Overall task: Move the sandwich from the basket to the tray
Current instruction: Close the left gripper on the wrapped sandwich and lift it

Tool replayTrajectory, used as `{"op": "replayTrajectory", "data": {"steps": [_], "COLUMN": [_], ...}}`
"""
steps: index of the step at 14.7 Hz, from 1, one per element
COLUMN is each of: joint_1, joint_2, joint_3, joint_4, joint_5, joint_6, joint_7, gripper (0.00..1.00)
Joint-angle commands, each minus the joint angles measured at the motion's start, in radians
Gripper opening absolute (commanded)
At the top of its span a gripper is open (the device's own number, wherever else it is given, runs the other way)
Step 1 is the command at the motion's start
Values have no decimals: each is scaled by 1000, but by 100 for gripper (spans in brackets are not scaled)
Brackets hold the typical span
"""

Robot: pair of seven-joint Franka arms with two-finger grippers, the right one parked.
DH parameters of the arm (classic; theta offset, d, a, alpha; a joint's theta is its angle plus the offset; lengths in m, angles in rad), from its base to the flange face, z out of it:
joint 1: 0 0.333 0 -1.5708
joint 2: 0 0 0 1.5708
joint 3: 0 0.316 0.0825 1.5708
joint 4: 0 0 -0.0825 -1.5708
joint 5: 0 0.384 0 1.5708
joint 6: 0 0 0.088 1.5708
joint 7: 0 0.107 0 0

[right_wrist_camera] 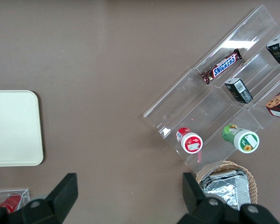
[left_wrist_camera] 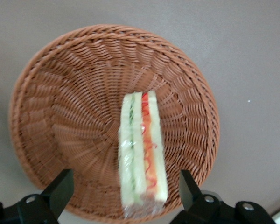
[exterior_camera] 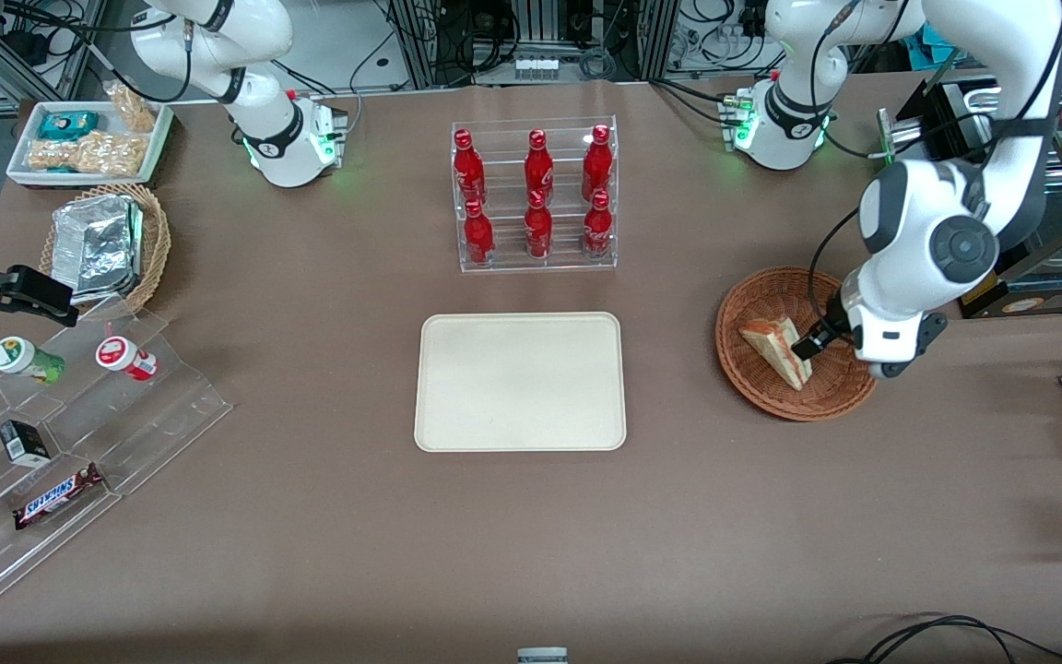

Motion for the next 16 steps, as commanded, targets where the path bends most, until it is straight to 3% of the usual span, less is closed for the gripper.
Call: {"op": "replayTrajectory", "data": {"steps": [1,11,12,13,14,16], "joint_1": [-19,-45,-50,-51,-53,-53], "joint_2": [70,156,159,161,161,155], "joint_3": [-3,-3,-3,-3,-3,-3], "joint_4": [43,14,14,12,9,11], "joint_5": [-10,-10,-10,-8,-7,-8], "joint_6": [30,50,46,41,32,10], "joint_7": [-15,-64,-95,-113,-115,-115], "gripper": [100,100,59,31,16,7]}}
